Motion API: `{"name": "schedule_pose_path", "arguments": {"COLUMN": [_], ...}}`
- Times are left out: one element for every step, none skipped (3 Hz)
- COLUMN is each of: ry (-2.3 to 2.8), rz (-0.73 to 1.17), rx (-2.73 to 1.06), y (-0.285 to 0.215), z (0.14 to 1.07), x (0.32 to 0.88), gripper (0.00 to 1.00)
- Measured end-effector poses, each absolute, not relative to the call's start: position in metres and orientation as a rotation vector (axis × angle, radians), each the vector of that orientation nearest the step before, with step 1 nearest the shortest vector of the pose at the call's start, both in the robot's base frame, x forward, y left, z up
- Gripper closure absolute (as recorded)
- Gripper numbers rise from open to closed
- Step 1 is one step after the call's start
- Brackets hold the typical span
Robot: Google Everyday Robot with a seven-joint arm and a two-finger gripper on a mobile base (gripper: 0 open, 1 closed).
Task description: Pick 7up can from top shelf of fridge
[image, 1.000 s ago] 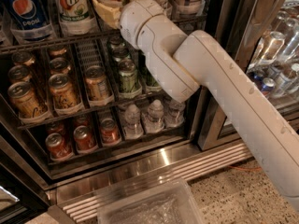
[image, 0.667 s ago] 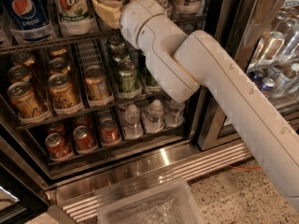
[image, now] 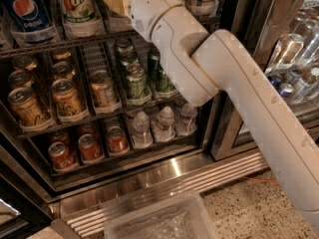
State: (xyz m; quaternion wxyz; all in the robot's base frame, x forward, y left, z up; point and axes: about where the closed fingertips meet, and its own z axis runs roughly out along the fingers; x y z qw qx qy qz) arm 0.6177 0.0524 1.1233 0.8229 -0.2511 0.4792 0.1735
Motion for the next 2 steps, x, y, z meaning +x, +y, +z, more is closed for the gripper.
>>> {"name": "schedule_pose_path", "arguments": {"ry": [0.954, 0.965], "rz": [0.389, 0.457], "rx": [-0.548, -0.588], "y": [0.054, 0.058], "z": [1.150, 1.156], "x": [0.606, 0.580], "gripper": [1.00, 1.00]}}
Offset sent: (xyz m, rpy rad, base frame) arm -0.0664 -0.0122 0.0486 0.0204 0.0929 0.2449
